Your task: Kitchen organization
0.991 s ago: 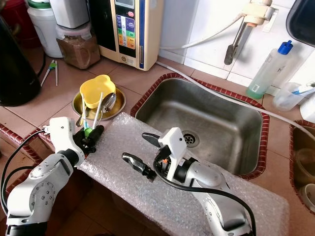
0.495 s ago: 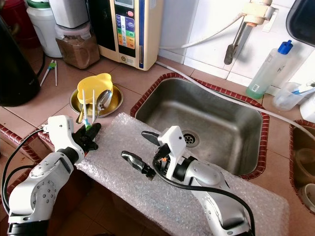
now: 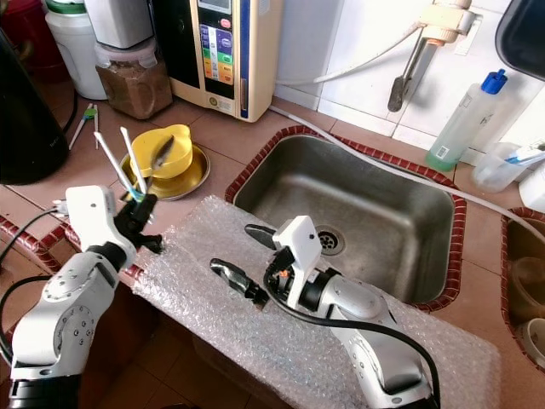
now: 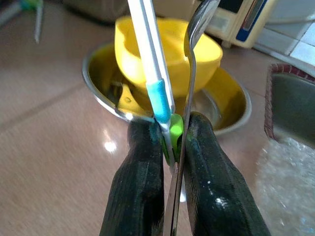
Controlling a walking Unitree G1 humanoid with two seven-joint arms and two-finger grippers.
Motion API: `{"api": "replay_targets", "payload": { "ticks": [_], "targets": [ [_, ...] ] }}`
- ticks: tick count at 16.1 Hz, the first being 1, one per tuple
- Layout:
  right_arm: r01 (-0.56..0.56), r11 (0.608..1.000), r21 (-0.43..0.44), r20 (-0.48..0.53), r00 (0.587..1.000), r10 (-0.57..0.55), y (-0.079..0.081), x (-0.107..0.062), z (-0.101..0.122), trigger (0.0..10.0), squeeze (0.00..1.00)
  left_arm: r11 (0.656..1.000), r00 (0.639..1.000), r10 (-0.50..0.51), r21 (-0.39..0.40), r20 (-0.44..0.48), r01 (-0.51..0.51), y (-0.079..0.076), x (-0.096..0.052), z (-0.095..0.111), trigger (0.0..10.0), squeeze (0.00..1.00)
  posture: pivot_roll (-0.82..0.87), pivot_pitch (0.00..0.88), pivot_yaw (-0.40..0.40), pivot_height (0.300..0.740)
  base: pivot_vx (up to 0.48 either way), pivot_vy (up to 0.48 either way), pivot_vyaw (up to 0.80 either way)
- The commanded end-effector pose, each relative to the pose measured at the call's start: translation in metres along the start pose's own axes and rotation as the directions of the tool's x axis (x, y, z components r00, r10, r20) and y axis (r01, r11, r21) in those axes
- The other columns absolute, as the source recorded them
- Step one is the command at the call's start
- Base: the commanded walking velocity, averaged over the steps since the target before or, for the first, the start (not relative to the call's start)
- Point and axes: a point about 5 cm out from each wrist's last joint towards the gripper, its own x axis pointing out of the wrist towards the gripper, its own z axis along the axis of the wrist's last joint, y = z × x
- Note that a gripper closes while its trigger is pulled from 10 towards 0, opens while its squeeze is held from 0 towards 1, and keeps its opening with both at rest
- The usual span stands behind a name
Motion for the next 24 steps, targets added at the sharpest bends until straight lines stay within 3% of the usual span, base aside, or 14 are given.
{"api": "replay_targets", "payload": {
  "ticks": [1, 6, 8, 9, 10, 14, 20, 22, 24],
  "targets": [
    [0.011, 1.000, -0.008, 0.000, 1.000, -0.011, -0.002, -0.002, 0.000, 10.0, 0.00, 0.998, 0.998, -0.015, 0.054, 0.059, 0.012, -0.006, 0.001, 0.011, 0.0, 0.00, 0.01, 0.092, -0.054, 0.740, 0.000, 0.000, 0.00],
    [0.016, 1.000, -0.010, -0.001, 1.000, -0.016, -0.003, -0.002, 0.000, 10.0, 0.00, 0.988, 0.994, -0.059, 0.151, 0.091, 0.045, -0.012, 0.002, 0.014, 0.0, 0.00, 0.01, 0.091, -0.056, 0.740, 0.000, 0.000, 0.00],
    [0.024, 1.000, -0.016, -0.002, 1.000, -0.024, -0.004, -0.002, 0.000, 10.0, 0.00, 0.989, 0.995, -0.045, 0.143, 0.094, 0.031, -0.013, 0.002, 0.014, 0.0, 0.00, 0.01, 0.090, -0.055, 0.740, 0.000, 0.000, 0.00],
    [0.029, 0.999, -0.018, -0.002, 1.000, -0.029, -0.004, -0.001, -0.001, 10.0, 0.00, 0.995, 0.997, -0.009, 0.099, 0.076, 0.001, -0.010, 0.004, 0.011, 0.0, 0.00, 0.01, 0.089, -0.055, 0.740, 0.000, 0.000, 0.00],
    [0.029, 0.999, -0.018, -0.001, 1.000, -0.029, -0.004, -0.001, -0.001, 10.0, 0.00, 0.991, 0.996, -0.028, 0.131, 0.081, 0.018, -0.011, 0.006, 0.012, 0.0, 0.00, 0.01, 0.089, -0.055, 0.740, 0.000, 0.000, 0.00],
    [0.033, 0.999, -0.018, -0.002, 0.999, -0.033, -0.004, -0.001, -0.001, 10.0, 0.00, 0.999, 1.000, -0.015, 0.040, 0.016, 0.014, -0.015, 0.014, 0.006, 0.0, 0.00, 0.00, 0.090, -0.052, 0.740, 0.000, 0.000, 0.00],
    [0.036, 0.999, -0.016, -0.005, 0.999, -0.037, -0.004, -0.002, -0.003, 10.0, 0.00, 0.977, 0.984, -0.100, 0.200, 0.148, 0.070, -0.036, 0.009, 0.024, 0.0, 0.00, 0.01, 0.096, -0.054, 0.740, 0.000, 0.000, 0.00],
    [0.037, 0.999, -0.017, -0.004, 0.999, -0.037, -0.004, -0.002, -0.003, 10.0, 0.00, 0.978, 0.983, -0.130, 0.182, 0.130, 0.105, -0.042, 0.005, 0.019, 0.0, 0.00, 0.01, 0.096, -0.054, 0.740, 0.000, 0.000, 0.00],
    [0.039, 0.999, -0.018, -0.006, 0.999, -0.039, -0.005, -0.002, -0.003, 10.0, 0.00, 0.987, 0.986, -0.156, 0.041, 0.051, 0.154, -0.047, 0.000, 0.006, 0.0, 0.00, 0.01, 0.095, -0.057, 0.740, 0.000, 0.000, 0.00]
  ]
}}
